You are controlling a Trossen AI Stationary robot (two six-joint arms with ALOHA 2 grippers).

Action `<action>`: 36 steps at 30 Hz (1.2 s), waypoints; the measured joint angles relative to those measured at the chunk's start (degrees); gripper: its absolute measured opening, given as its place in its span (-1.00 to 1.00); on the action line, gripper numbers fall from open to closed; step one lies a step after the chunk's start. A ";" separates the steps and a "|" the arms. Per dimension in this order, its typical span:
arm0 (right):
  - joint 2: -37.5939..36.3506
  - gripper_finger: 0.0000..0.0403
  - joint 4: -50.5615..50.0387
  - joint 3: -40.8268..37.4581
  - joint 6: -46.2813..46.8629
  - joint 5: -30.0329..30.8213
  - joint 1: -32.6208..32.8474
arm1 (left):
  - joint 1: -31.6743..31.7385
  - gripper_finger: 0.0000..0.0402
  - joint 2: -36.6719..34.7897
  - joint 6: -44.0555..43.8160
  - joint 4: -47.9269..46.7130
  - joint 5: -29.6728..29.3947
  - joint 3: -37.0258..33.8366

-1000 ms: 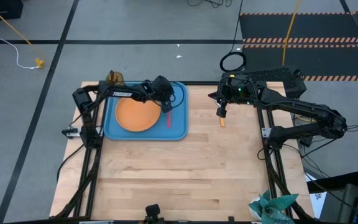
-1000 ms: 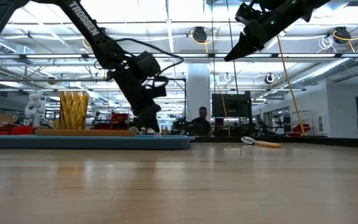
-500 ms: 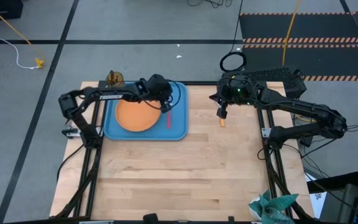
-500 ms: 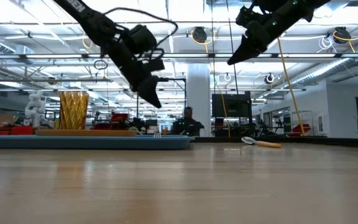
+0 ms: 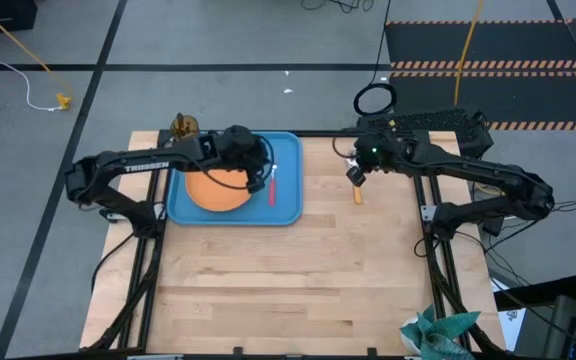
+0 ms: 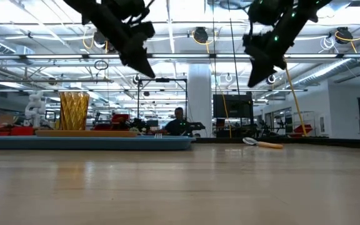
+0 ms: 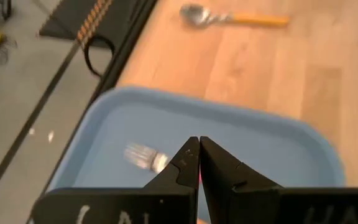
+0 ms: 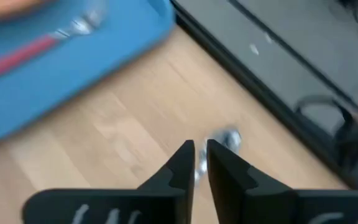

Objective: Pick and place plate/cup/fork/spoon on tray
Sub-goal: Put the yellow spoon on the blue tray

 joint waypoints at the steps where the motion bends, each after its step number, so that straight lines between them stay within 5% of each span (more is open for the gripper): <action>1: 0.95 -0.79 -1.15 0.00 1.79 1.08 0.00 | -0.60 -0.92 -0.31 0.00 0.23 0.00 0.03; 10: 10.97 -0.41 5.51 -5.73 16.20 4.40 0.32 | -2.72 -0.92 -0.86 -0.56 -3.03 0.00 0.04; 20: 17.48 -0.09 14.00 -9.11 19.27 4.23 -0.92 | -2.74 -0.92 -0.86 -2.07 -2.42 0.00 0.04; 36: 25.69 -0.22 15.37 -9.09 22.24 5.57 -0.94 | -5.58 -0.92 -0.86 -4.30 -1.48 0.04 0.04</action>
